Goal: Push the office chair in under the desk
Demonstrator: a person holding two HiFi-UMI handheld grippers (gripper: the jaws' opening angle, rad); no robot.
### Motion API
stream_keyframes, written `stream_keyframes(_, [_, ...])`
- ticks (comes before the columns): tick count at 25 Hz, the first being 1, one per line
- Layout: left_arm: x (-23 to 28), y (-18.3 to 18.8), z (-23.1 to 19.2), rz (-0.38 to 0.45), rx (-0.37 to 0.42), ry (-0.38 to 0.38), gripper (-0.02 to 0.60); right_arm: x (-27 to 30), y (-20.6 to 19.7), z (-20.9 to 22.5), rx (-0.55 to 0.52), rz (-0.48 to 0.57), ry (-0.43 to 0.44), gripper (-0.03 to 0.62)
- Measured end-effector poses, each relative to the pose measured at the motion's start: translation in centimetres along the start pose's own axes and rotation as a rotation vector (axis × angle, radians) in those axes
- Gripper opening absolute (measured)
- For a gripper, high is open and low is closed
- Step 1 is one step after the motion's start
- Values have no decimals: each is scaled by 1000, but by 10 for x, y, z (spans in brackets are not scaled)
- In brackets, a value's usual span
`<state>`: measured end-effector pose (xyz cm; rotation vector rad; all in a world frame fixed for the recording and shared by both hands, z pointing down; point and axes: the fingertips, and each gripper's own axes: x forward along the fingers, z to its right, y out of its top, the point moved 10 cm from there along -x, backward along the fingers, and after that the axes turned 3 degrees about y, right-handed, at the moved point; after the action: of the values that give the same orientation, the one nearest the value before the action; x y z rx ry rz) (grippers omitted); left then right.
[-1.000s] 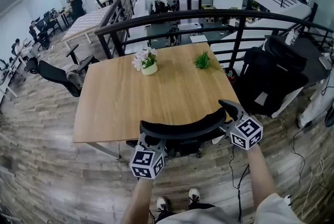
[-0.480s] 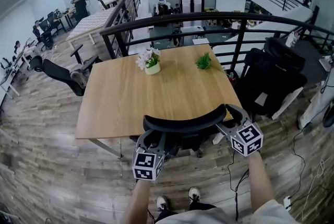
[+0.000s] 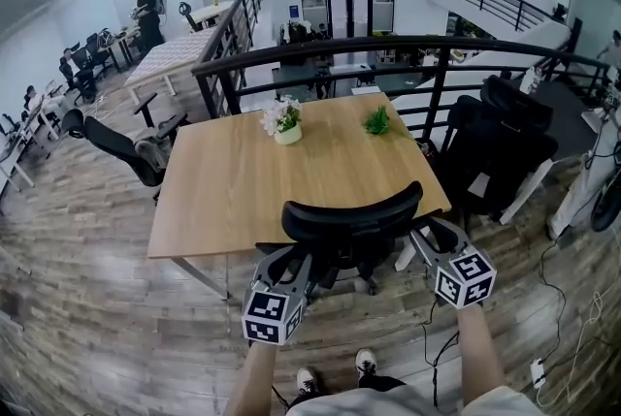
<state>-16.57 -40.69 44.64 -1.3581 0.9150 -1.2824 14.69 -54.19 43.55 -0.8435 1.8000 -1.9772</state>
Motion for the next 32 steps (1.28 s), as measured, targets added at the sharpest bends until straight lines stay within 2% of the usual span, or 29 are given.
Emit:
stream_keyframes(3, [-23,6,3,22,5,-20,137,-18,2,-26,30,18,-14,144])
stream_keyframes(6, [-43,10,8,46,-1,-50,135,-36,5,-56,67,45,-26,95])
stream_keyframes(13, [-72,24,20,99,7,-86,132,-69,30,-102,14,70,-48,75])
stream_keyframes(20, [-105,55,16,142,86,-72,28,-95,71,-145,-31,98,-61,31])
stream_keyframes(25, [-115,65,22,159,90,-92,28,-101,85,-165,-44,103,-46,23])
stream_keyframes(32, [-125,70,24,178,94,-95,28,-101,81,-175,-60,80,-35,23])
